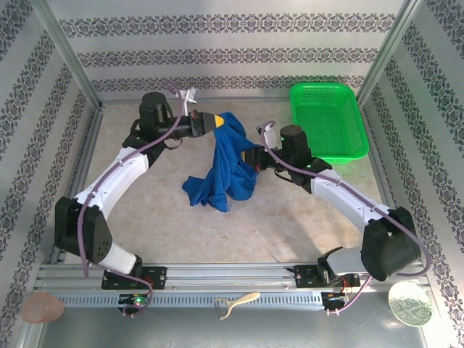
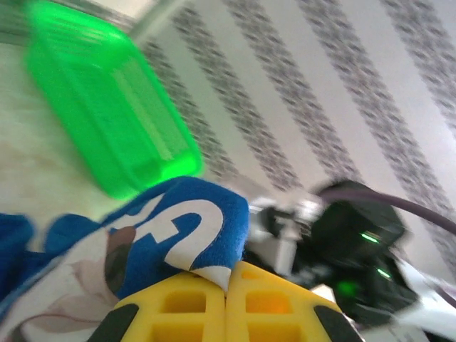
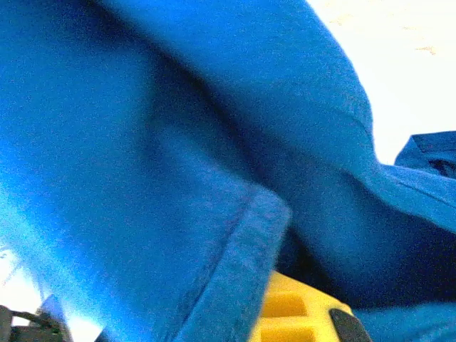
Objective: Fold the inside-out t-shirt
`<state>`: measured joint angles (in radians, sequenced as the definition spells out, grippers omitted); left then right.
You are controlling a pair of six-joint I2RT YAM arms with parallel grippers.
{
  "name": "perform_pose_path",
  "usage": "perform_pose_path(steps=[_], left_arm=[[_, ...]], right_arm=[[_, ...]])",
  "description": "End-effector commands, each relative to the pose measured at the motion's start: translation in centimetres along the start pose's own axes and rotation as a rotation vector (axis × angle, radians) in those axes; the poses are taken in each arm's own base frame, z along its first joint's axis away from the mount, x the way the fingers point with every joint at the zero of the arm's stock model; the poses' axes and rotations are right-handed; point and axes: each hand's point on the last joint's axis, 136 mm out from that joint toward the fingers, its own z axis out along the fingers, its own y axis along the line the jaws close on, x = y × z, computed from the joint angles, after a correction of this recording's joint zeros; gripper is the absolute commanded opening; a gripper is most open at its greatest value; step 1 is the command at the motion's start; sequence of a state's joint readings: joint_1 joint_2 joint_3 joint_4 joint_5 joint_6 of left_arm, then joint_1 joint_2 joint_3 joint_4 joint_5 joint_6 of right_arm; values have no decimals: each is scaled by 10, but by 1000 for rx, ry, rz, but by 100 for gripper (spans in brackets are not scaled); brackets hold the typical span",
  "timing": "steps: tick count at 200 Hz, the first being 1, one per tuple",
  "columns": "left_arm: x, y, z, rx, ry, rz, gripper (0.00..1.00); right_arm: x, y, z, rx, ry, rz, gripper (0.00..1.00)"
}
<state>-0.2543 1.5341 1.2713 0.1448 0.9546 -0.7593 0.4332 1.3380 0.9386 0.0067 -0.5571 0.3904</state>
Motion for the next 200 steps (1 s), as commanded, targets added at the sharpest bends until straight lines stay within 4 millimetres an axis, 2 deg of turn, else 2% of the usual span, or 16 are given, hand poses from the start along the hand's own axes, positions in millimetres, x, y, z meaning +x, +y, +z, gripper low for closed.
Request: perform_pose_path(steps=[1, 16, 24, 37, 54, 71, 91, 103, 114, 127, 150, 200], left_arm=[[-31, 80, -10, -193, -129, -60, 25], [-38, 113, -9, -258, -147, -95, 45], [-39, 123, -7, -270, -142, -110, 50], [-40, 126, -5, -271, -141, -118, 54], [-36, 114, -10, -264, -158, -108, 58], [-17, 95, -19, -280, -169, -79, 60], [26, 64, -16, -323, -129, 17, 65], [51, 51, -12, -362, -96, 88, 67], [73, 44, -6, -392, -70, 144, 68], [90, 39, 0, -418, -57, 200, 68], [102, 41, 14, -448, -15, 255, 68], [113, 45, 45, -419, 58, 290, 68]], right_arm=[[-20, 35, -34, -109, -78, -11, 0], [-25, 48, -50, -148, -104, -11, 0], [-29, 53, -57, -160, -121, -3, 0], [-35, 58, -68, -171, -154, 5, 0], [-42, 60, -75, -180, -183, 20, 0], [-48, 60, -77, -184, -200, 30, 0], [-51, 59, -74, -187, -200, 38, 0], [-52, 57, -71, -185, -196, 42, 0], [-54, 56, -71, -185, -196, 46, 0], [-54, 56, -70, -185, -194, 49, 0], [-54, 55, -71, -184, -197, 55, 0], [-52, 53, -72, -175, -206, 67, 0]])
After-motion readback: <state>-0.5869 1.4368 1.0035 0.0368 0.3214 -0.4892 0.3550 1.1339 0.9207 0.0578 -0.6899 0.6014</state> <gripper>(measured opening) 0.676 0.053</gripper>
